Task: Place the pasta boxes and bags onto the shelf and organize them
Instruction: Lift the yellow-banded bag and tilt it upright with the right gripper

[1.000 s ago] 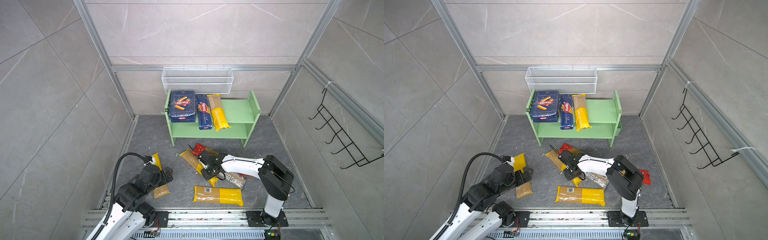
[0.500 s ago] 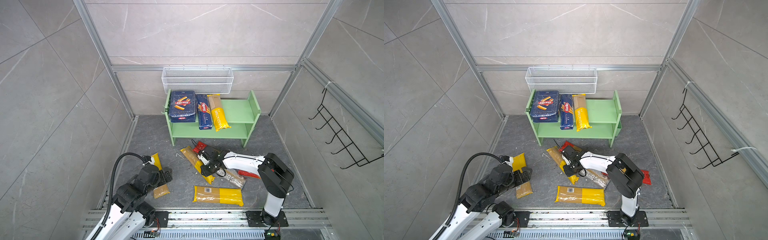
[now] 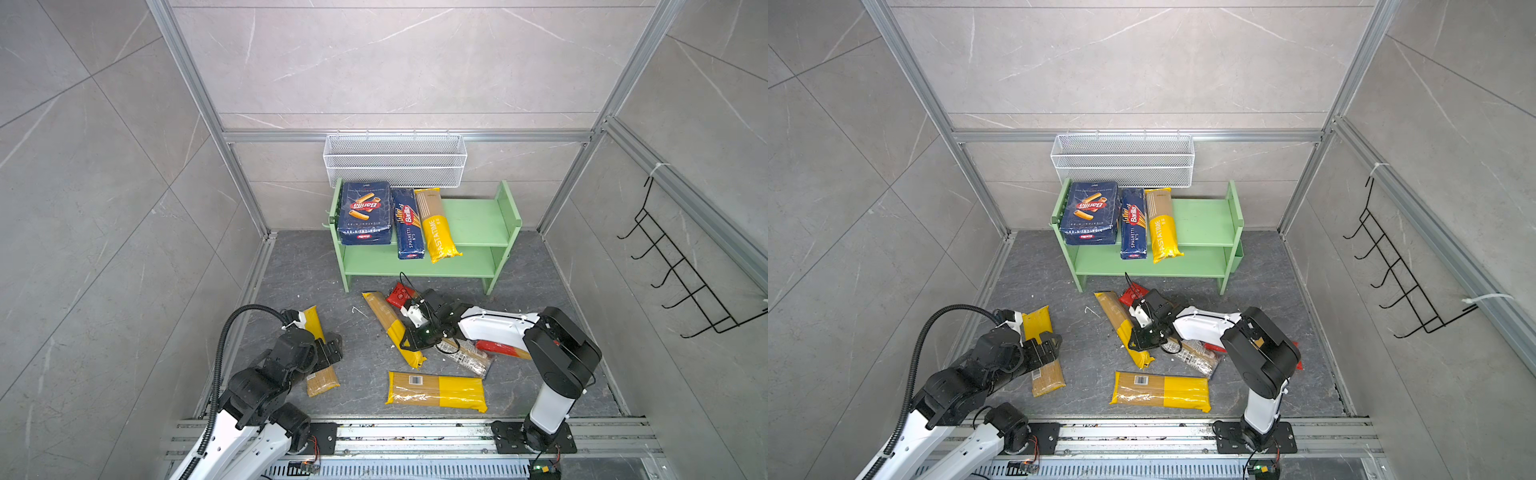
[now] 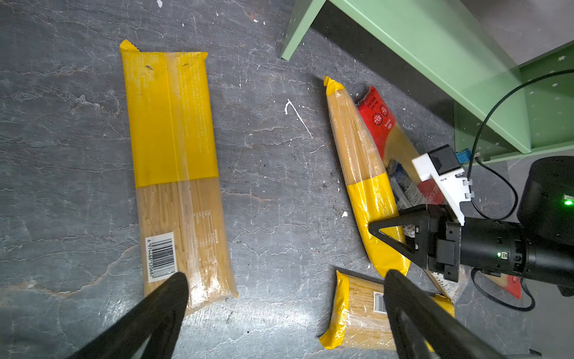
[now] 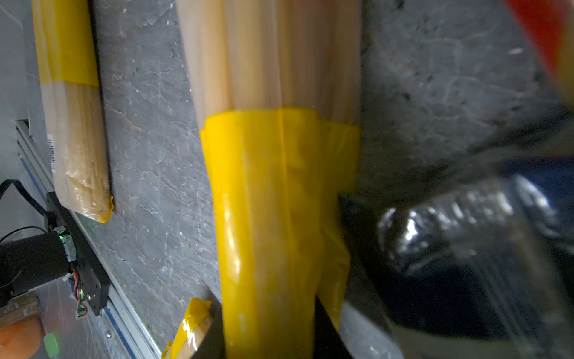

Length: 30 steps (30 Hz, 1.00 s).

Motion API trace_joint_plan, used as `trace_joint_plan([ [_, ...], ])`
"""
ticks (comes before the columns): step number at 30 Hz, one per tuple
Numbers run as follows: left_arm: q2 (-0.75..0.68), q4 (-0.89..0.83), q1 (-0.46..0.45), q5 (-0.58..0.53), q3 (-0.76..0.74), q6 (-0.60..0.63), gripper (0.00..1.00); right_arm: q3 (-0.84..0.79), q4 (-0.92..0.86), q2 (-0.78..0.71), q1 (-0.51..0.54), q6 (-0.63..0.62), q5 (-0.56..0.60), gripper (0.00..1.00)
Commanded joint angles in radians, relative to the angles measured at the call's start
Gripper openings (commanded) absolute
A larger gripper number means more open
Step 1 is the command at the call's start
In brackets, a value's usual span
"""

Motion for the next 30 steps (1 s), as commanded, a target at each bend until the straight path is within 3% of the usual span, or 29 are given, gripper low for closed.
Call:
trace_joint_plan([
  [1, 0.009, -0.01, 0.007, -0.013, 0.041, 0.01, 1.0, -0.028, 0.05, -0.072, -0.006, 0.043, -0.051, 0.0],
  [13, 0.035, -0.001, 0.006, -0.001, 0.067, 0.015, 1.0, -0.083, 0.071, -0.196, -0.013, 0.08, -0.049, 0.0],
  [30, 0.046, 0.031, 0.007, 0.035, 0.041, 0.016, 1.0, -0.161, 0.197, -0.272, -0.049, 0.182, -0.142, 0.0],
])
